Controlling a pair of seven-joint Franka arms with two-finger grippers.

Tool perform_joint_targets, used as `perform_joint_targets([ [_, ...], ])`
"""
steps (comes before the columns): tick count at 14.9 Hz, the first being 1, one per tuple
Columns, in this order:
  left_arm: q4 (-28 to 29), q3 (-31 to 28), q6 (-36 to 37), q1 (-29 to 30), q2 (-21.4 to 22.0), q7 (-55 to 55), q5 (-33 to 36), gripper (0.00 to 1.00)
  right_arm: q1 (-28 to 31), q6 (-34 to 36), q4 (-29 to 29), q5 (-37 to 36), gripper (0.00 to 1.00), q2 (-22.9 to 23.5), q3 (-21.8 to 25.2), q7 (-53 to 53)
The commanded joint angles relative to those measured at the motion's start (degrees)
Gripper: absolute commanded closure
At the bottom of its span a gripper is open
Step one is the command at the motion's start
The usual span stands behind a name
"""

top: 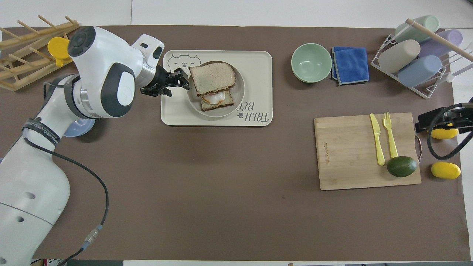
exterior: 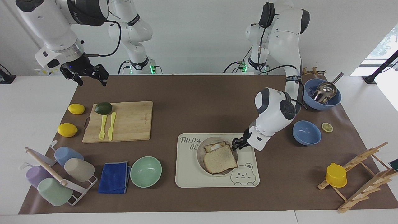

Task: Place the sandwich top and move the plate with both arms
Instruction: 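Open the left gripper and draw it back from the plate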

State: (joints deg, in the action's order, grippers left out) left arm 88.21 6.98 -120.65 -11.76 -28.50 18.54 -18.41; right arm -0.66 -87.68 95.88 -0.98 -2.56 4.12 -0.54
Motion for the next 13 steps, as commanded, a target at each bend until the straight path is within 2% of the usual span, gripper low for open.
perform_joint_targets([
  [1, 1.4, 0.0, 8.6, 4.3, 8.7, -0.2, 1.2, 0.00, 0.4, 0.8, 0.2, 0.4, 0.00, -0.6, -0.2, -1.3],
  [2, 1.3, -0.6, 10.9, 4.7, 11.0, -0.1, 2.2, 0.00, 0.5, 0.8, 0.2, 0.4, 0.00, -0.6, -0.2, -1.3],
  [4, 1.4, -1.6, 14.6, 4.8, 15.6, -0.6, 9.1, 0.00, 0.4, 0.8, 0.2, 0.4, 0.00, -0.6, -0.2, -1.3],
  [7, 1.5, -1.8, 20.9, 7.4, 21.6, -0.8, 12.1, 0.00, 0.5, 0.8, 0.2, 0.4, 0.00, -0.6, -0.2, -1.3],
  [9, 1.5, -1.8, 25.5, 7.3, 24.6, -1.0, 16.3, 0.00, 0.5, 0.8, 0.2, 0.4, 0.00, -0.6, -0.2, -1.3],
  [13, 3.5, -2.0, 36.6, 7.2, 30.4, -6.7, 18.4, 0.00, 0.5, 0.8, 0.2, 0.4, 0.00, -0.6, -0.2, -1.3],
])
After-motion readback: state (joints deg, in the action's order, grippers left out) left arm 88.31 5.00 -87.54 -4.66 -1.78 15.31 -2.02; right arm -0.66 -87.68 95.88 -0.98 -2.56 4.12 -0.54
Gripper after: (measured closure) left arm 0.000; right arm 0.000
